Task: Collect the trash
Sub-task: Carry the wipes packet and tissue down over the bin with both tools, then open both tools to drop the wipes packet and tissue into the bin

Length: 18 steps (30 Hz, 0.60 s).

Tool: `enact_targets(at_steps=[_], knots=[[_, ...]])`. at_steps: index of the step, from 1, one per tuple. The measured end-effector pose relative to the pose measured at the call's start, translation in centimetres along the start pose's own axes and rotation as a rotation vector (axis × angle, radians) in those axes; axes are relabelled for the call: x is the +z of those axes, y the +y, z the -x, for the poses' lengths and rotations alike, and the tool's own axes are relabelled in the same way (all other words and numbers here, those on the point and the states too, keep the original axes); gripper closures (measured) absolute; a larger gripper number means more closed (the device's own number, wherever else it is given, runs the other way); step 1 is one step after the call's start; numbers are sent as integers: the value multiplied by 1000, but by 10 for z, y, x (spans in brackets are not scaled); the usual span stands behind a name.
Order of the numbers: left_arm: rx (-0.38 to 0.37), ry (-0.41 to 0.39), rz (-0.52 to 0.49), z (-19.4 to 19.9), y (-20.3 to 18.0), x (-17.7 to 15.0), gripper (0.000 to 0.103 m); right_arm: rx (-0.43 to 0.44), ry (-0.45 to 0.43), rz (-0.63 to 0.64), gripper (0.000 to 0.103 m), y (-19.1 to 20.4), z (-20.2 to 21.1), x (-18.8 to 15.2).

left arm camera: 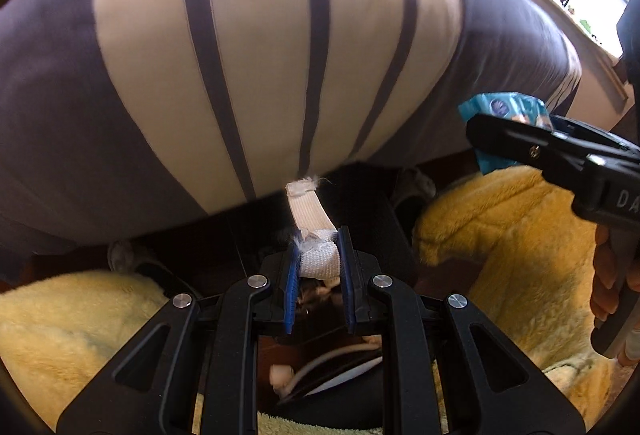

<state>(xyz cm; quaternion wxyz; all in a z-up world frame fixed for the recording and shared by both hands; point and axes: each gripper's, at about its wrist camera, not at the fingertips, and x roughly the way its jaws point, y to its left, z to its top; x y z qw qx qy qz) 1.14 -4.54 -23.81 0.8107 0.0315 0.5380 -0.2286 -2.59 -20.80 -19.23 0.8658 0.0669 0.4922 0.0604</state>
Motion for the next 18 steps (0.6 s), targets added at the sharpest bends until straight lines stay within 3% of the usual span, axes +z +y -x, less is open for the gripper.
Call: enact_targets(at_steps=[18], knots=[[-81,187,58,-67,18,-12,86,31,218,-56,23,-2,-85,-18]])
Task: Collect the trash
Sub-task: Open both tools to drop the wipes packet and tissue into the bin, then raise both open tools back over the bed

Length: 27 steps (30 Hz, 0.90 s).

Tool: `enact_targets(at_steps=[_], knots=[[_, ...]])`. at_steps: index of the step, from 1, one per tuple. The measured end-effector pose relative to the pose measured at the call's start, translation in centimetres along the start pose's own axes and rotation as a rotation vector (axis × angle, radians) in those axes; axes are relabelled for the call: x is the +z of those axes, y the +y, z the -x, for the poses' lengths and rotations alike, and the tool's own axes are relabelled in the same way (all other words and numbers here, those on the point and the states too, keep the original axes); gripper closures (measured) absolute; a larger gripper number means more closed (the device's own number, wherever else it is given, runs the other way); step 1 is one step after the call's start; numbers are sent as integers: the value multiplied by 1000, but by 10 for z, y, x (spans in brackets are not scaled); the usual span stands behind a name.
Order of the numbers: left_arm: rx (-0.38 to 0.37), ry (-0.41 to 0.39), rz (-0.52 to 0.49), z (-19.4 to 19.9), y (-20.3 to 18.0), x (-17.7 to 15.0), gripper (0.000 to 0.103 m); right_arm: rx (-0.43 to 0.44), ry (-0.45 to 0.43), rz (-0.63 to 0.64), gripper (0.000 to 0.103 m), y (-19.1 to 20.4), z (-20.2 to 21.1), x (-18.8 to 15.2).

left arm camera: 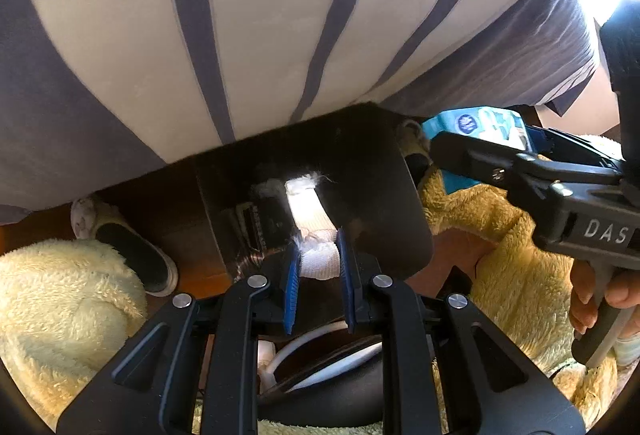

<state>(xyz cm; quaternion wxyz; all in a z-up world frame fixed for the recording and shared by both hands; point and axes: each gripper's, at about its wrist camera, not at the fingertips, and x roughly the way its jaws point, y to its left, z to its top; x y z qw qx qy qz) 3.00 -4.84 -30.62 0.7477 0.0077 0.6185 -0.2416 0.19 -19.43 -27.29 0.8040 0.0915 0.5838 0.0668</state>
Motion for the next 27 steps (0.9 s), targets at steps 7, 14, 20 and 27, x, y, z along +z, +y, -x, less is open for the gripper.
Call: enact_targets(at_steps=[7,14,20,27], knots=[[-14,28,18,-10,5,1,85,27,46,-1,21,1,-17,4],[-3,23,36,-7,7,3,69,37,49,-7,15,4,-18,11],[20,-11,46,7,8,3,53,26,16,-23,12,-1,-5,11],[63,-76,24,30,2,4,26,-5,-42,-22,9,-6,19,8]])
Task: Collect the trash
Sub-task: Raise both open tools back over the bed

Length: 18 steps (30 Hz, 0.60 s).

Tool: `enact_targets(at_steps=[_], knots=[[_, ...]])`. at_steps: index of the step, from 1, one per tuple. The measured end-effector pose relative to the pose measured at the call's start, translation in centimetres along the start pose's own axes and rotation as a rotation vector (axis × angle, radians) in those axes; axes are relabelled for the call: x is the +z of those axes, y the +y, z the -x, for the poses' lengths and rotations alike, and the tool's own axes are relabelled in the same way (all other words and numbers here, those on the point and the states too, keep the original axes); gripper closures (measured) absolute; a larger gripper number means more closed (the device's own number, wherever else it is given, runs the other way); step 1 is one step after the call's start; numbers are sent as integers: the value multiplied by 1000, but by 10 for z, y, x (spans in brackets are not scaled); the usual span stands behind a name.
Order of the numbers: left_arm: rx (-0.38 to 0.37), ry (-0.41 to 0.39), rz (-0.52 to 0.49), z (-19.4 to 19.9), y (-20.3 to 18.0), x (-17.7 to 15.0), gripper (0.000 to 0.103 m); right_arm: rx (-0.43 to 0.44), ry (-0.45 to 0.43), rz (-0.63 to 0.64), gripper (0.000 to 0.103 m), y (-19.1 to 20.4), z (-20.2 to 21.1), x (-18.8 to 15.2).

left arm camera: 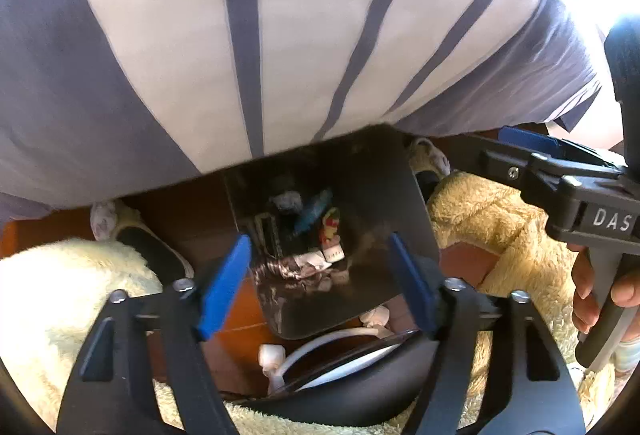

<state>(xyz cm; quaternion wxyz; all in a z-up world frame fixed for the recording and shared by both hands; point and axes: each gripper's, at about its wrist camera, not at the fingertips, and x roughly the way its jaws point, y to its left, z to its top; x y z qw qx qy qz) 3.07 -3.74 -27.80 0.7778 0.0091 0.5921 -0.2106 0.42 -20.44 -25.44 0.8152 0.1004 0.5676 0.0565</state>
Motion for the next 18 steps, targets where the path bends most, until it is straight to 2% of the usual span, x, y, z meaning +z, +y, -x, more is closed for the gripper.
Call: enact_targets(at_steps=[3,9,18], knots=[[18,-43,-13,15,-4,2,18,-4,-18,-1,6,-1,8,-2],[50,-135,-39,50,-11,4,10,-3,-56,6,5,1,28,-3],[82,-321,-18,117,-7,19,8,-26,-203,39,4,7,85,17]])
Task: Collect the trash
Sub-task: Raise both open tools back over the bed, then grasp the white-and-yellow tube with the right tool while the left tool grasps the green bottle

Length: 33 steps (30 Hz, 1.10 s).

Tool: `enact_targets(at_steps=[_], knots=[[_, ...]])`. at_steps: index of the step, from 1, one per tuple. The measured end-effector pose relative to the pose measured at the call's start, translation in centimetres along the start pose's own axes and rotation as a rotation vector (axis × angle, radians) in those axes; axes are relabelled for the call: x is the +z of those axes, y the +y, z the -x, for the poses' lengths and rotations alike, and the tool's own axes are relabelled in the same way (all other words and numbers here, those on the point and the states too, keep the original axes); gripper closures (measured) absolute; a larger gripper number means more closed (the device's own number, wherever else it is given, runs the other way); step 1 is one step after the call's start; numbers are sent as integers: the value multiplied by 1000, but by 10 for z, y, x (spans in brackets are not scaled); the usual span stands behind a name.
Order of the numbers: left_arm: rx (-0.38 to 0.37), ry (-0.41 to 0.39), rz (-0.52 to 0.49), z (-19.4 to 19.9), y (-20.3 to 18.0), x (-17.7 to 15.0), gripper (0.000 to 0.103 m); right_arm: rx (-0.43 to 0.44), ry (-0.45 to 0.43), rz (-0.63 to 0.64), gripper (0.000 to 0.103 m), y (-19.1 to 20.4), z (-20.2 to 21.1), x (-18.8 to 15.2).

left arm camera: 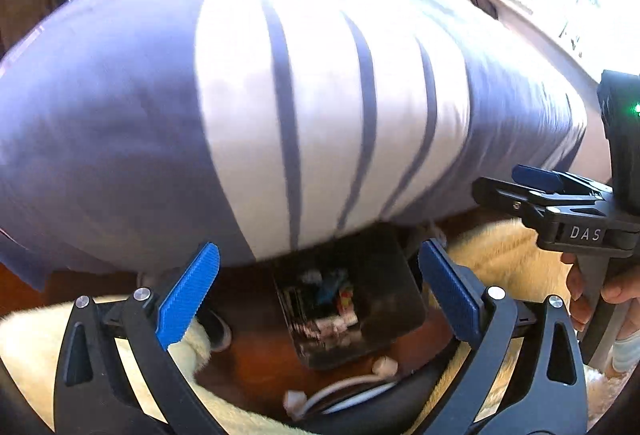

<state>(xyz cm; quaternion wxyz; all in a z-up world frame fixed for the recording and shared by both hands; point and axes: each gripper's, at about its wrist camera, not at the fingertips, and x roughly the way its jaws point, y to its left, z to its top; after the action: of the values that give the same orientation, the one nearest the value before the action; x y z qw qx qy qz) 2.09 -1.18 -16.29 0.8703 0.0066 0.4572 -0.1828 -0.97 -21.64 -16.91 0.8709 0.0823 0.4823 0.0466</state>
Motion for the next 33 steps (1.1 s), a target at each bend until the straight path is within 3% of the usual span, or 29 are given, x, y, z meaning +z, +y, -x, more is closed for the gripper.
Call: enact_targets(at_steps=[9,17,28,33], knots=[[68,-140,-8,36,16,57,8,-35,-142,58,4,8,33,54],[118,-183,-18,35,32,105,8,-52,-201,127,4,24,39,103],[148,-159,-37,5,56,155,8,6,-209,116,4,38,3,183],[139,-107,-40,-17,68,165,15,6,-194,150,4,62,-28,214]])
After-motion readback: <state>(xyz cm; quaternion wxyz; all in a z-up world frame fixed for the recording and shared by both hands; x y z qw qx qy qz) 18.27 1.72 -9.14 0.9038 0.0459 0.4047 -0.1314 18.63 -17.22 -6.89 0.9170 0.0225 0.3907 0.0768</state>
